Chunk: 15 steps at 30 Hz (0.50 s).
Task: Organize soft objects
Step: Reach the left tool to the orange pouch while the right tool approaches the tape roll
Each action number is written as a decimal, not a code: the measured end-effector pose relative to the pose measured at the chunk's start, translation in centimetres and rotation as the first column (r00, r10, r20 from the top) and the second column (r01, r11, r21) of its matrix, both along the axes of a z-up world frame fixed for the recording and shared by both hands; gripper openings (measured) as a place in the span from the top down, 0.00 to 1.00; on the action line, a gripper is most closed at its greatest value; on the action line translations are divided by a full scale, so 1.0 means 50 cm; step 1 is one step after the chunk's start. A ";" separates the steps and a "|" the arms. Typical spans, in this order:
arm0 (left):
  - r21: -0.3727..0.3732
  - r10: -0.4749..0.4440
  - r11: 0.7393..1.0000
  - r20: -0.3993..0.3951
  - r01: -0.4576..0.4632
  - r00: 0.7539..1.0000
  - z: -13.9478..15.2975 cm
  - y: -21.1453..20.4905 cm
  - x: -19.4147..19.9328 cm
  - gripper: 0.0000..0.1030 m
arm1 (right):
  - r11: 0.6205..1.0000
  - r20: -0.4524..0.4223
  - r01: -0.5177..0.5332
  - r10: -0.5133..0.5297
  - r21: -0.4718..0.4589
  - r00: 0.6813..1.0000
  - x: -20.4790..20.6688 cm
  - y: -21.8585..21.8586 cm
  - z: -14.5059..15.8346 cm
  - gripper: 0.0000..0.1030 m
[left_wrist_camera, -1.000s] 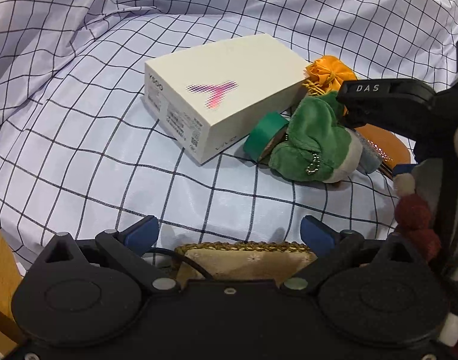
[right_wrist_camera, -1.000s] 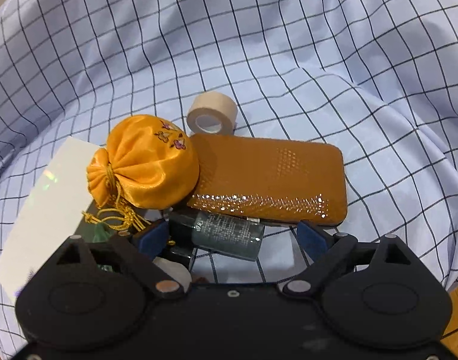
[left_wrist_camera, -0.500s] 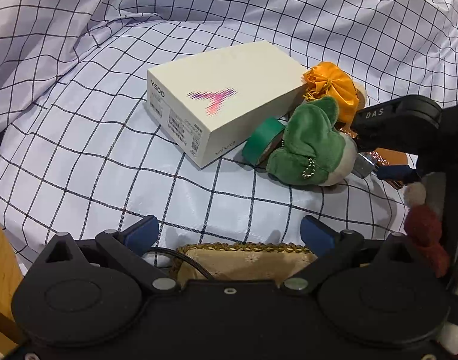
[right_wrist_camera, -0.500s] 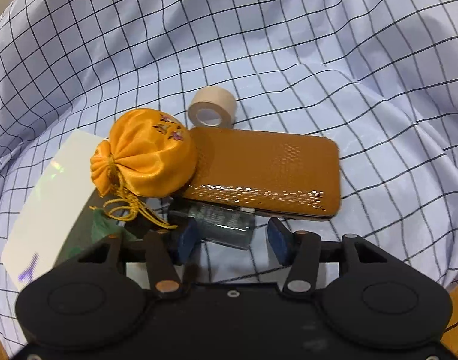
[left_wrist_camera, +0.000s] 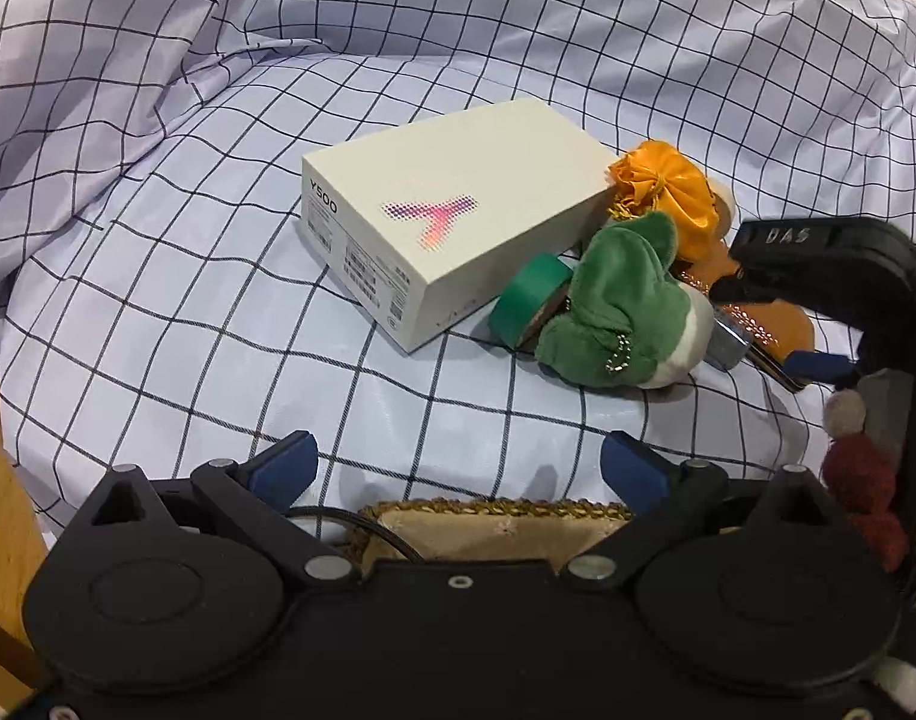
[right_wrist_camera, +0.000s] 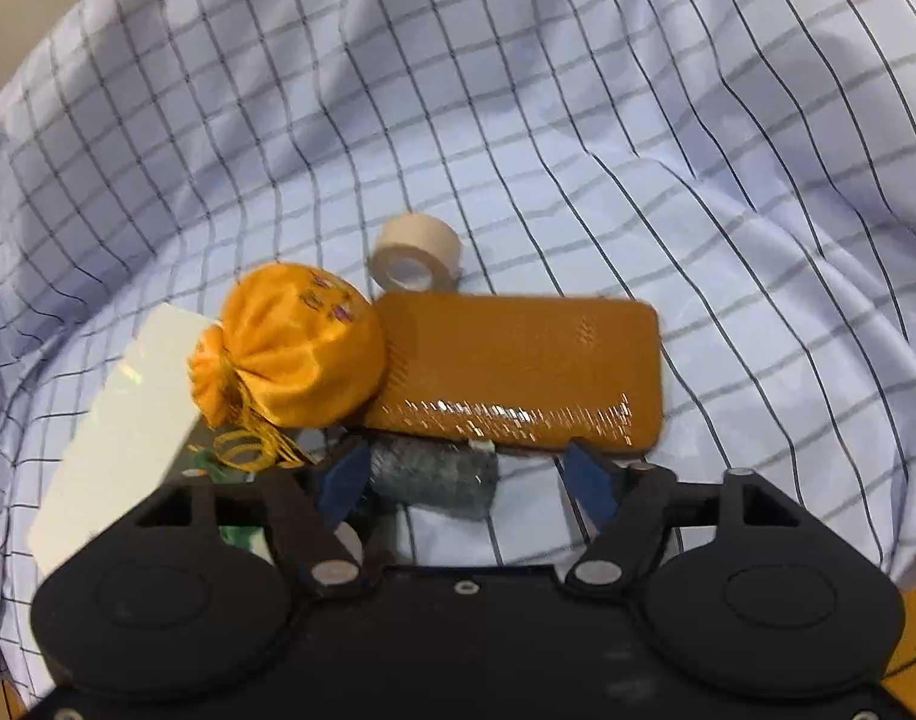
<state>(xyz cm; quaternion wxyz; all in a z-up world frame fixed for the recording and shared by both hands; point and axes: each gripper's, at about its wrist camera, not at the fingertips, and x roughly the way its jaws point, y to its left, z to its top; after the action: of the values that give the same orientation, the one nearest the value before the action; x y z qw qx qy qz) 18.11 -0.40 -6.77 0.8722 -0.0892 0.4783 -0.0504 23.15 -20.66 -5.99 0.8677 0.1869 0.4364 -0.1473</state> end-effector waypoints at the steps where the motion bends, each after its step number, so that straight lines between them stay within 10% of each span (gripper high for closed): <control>1: 0.001 0.001 1.000 0.002 -0.001 1.000 0.001 0.000 0.002 0.05 | 1.000 0.012 -0.010 0.010 -0.009 1.000 0.003 -0.001 0.005 0.30; 15: 0.020 -0.024 1.000 0.029 0.023 0.999 0.014 -0.018 0.022 0.05 | 0.977 -0.001 -0.134 0.136 -0.166 0.991 0.156 -0.073 0.010 0.27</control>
<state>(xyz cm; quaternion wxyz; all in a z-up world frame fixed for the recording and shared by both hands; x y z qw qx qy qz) 19.21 -1.28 -6.06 0.8793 -0.0742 0.4671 -0.0571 30.94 -24.33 -5.48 0.8905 0.0846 0.4299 -0.1230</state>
